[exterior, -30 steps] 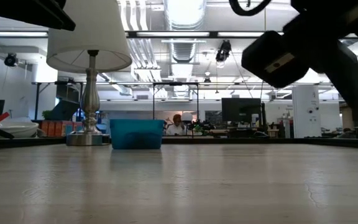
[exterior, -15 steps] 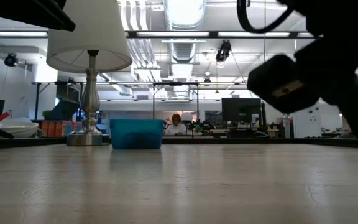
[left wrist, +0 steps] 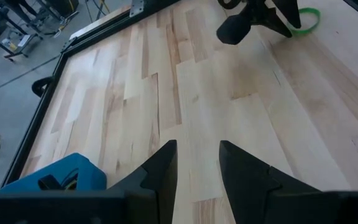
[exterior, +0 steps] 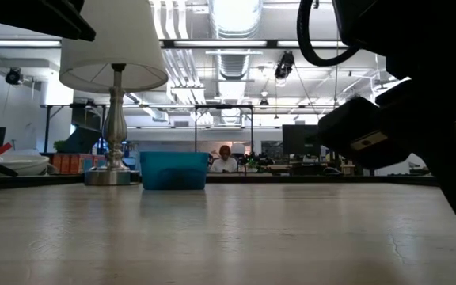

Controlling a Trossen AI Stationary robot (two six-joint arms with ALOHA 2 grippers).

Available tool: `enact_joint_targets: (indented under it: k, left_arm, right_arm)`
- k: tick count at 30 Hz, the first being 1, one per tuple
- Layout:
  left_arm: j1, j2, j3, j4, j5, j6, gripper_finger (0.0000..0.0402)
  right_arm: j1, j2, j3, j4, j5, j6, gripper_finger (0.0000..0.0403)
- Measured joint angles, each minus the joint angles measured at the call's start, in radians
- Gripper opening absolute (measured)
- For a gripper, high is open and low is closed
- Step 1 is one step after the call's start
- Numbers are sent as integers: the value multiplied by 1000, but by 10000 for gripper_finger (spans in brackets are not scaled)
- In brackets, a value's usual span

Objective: Pick and place rubber bands into bin
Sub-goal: Put the green rubber band into the blue bin

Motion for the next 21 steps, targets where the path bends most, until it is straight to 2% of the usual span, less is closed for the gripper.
enact_joint_targets:
  k: [10,21]
  left_arm:
    - [0,0,0,-1,0,0,105]
    - [0,0,-2,-1,0,0,105]
  right_arm:
    - [16,25,3,13,27,15,82]
    - [42,29,1,22,57,14,53]
